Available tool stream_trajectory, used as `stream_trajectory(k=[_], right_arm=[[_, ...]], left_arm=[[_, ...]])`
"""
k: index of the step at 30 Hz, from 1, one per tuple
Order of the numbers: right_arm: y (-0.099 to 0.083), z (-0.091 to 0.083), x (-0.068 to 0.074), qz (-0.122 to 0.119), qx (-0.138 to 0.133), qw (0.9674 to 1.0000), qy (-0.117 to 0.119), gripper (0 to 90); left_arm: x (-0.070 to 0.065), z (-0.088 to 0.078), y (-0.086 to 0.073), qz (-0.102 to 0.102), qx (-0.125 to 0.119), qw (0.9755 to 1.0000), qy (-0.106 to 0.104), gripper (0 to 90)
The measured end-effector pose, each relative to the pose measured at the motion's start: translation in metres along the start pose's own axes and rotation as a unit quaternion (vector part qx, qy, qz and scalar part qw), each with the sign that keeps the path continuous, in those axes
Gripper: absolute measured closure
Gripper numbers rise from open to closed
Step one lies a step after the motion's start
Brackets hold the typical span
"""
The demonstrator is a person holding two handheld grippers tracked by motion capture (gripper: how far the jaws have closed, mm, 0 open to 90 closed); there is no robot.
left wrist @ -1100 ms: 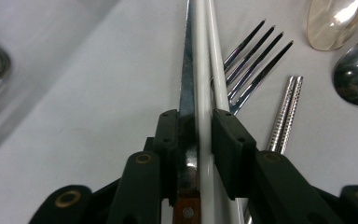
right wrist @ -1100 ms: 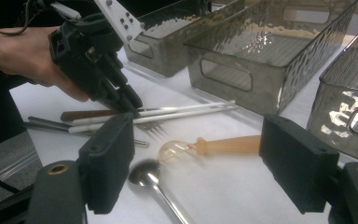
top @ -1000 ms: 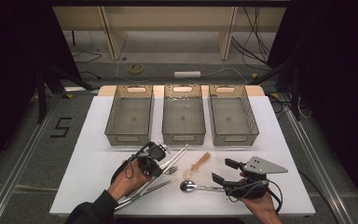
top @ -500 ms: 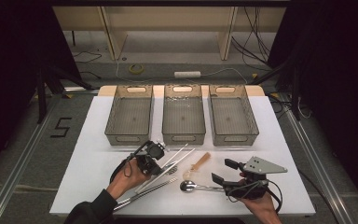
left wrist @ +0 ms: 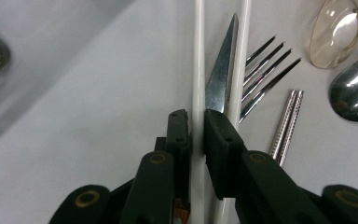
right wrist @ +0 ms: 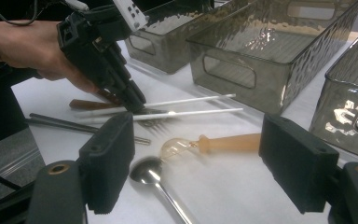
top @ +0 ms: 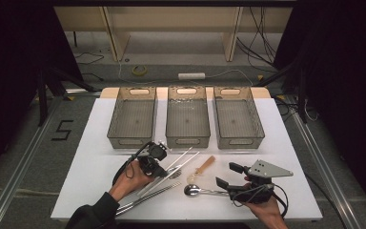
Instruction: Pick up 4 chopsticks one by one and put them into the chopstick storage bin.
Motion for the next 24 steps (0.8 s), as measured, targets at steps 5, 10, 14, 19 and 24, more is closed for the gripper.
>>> stream_trajectory(k=[5, 10, 14, 19, 24], right_arm=[[-0.0001, 0.0000, 0.0000, 0.000, 0.000, 1.0000, 0.000, 27.7], [-0.0004, 0.0005, 0.0007, -0.001, 0.002, 1.0000, 0.001, 27.7], [-0.0004, 0.0006, 0.0007, 0.000, 0.002, 1.0000, 0.001, 27.8], [-0.0004, 0.0004, 0.0006, -0.001, 0.002, 1.0000, 0.001, 27.8], [0.0000, 0.0002, 0.0012, 0.000, 0.001, 1.0000, 0.003, 27.9]], left_arm=[[0.0022, -0.0002, 0.0007, -0.005, 0.000, 1.0000, -0.005, 81.7], [0.0019, -0.0003, 0.0010, 0.006, 0.001, 1.0000, -0.001, 82.8], [0.0027, -0.0006, 0.0012, 0.008, -0.001, 1.0000, -0.001, 83.4], [0.0027, -0.0010, 0.0010, 0.016, -0.002, 0.9999, 0.001, 83.7], [0.0029, -0.0051, 0.0016, 0.020, -0.011, 0.9997, 0.001, 83.8]])
Point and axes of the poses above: each handheld gripper's, and its own axes: z roughly forward along the jaws, y roughly out of its top, x roughly to its left, the point moved 8 cm from there along z, roughly forward along the jaws, and after that the axes turned 14 degrees about -z, right-handed, at the moved point
